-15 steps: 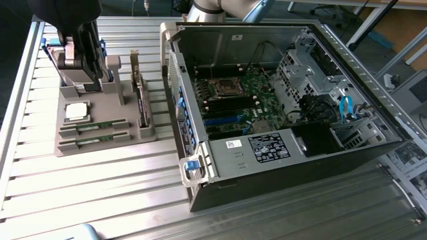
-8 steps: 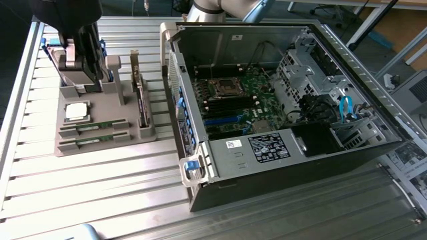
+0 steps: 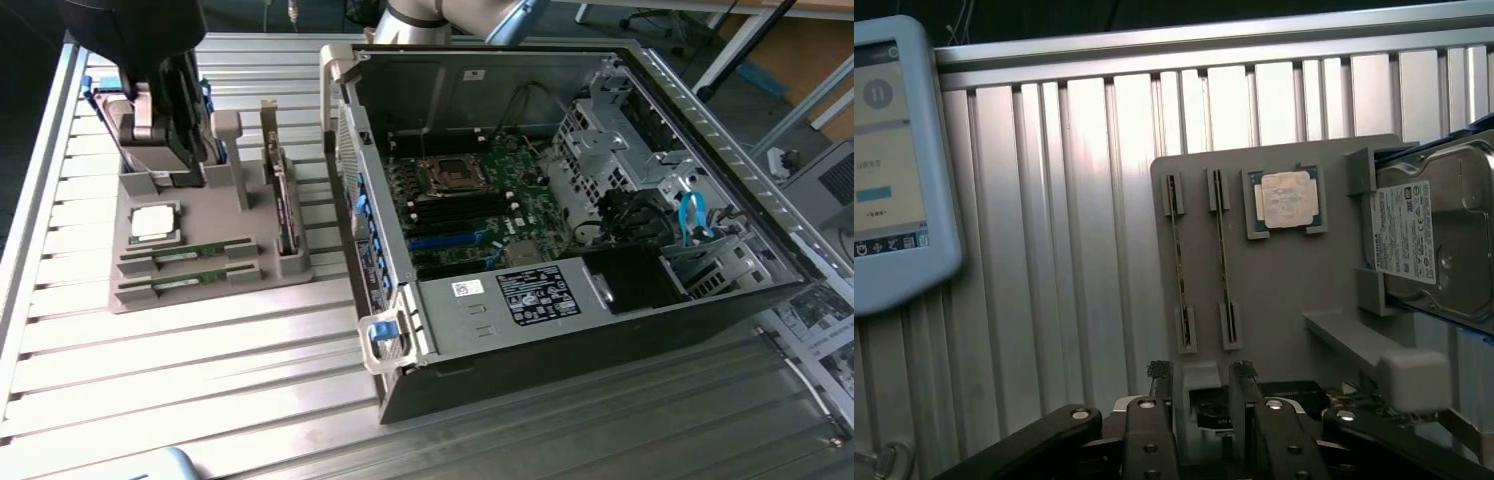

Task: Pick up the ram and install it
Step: 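Pick up the ram and move it above insertion slot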

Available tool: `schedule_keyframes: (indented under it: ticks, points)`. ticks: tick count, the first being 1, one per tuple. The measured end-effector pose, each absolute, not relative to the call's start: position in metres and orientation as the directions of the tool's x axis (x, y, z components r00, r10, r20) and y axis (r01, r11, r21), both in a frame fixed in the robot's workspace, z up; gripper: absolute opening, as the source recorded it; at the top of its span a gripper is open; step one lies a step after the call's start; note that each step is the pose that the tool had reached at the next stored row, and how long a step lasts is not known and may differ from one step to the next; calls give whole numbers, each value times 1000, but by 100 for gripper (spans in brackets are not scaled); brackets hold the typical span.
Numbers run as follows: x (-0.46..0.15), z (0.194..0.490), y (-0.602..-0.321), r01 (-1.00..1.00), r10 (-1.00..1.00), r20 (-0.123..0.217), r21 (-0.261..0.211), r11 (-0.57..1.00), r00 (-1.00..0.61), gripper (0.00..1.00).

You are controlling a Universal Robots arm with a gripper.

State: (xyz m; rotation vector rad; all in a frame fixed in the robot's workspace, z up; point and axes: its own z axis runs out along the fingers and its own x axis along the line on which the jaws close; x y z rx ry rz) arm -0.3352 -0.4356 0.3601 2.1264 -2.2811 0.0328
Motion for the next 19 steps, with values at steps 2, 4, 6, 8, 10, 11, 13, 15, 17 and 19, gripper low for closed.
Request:
schedule_keyframes:
  ticks: [2, 4, 6, 8, 10, 11, 13, 15, 17, 19]
  points:
    - [-335, 359, -436, -998, -997, 31, 0, 70, -70, 36]
    - [-335, 359, -436, -998, -997, 31, 0, 70, -70, 36]
    - [-335, 358, -436, -998, -997, 31, 0, 70, -70, 36]
    - [-335, 357, -436, -998, -997, 31, 0, 70, -70, 36]
    - [-335, 356, -436, -998, -997, 31, 0, 70, -70, 36]
    - [-335, 356, -436, -998, -997, 31, 0, 70, -70, 36]
    - [-335, 355, -436, -998, -997, 31, 0, 70, -70, 36]
    - [-335, 354, -436, -998, -997, 31, 0, 70, -70, 36]
    - [-335, 353, -436, -998, -997, 31, 0, 70, -70, 36]
    - [-335, 352, -436, -998, -997, 31, 0, 70, -70, 36]
